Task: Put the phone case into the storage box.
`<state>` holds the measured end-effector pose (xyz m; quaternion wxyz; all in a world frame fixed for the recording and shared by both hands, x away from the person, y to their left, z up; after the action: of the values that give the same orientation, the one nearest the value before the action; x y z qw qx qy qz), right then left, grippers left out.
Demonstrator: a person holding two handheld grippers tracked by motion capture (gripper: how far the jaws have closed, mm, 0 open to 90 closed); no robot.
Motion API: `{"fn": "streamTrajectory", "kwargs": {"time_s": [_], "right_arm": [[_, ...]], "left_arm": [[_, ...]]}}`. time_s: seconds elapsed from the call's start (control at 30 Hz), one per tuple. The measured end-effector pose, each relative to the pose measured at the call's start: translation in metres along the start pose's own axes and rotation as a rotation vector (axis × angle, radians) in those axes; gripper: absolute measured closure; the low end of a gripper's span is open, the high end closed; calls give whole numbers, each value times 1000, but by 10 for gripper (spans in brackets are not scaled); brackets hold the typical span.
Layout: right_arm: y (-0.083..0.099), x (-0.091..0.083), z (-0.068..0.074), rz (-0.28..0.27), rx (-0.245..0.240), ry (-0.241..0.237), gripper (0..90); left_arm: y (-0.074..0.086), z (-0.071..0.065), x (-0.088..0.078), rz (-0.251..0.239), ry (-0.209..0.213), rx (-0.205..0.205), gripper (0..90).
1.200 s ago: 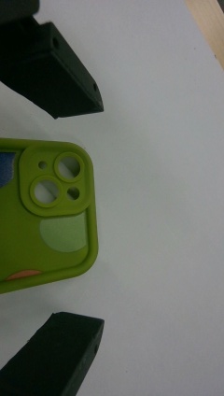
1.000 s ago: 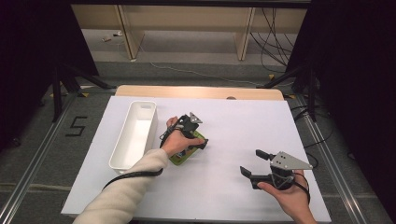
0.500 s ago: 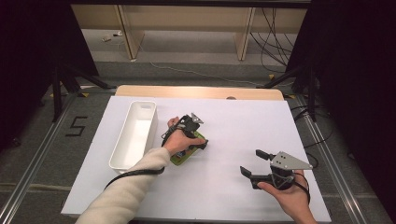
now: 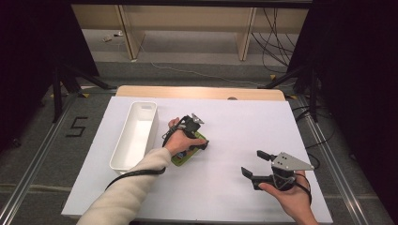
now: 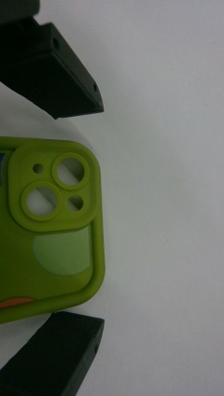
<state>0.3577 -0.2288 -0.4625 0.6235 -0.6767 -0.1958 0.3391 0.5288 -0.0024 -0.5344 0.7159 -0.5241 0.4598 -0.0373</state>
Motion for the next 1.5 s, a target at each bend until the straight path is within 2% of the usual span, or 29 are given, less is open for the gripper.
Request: {"fn": "streamTrajectory", "kwargs": {"time_s": [0.8, 1.5], "right_arm": [[0, 0, 0, 1, 0, 0, 167], [0, 1, 0, -1, 0, -3, 167]], "left_arm": [[1, 2, 2, 10, -2, -10, 32], [0, 0, 2, 15, 19, -21, 102]]}}
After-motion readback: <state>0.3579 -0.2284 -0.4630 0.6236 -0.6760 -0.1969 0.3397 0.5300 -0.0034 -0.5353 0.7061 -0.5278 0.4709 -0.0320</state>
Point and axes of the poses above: each handheld gripper's, and its own axes: x roughly forward along the jaws, y roughly out of its underside, z roughly to its left, the point moved 6 cm from there along x, roughly forward along the jaws, and after that the axes turned 10 degrees about -z, right-handed, at the moved point
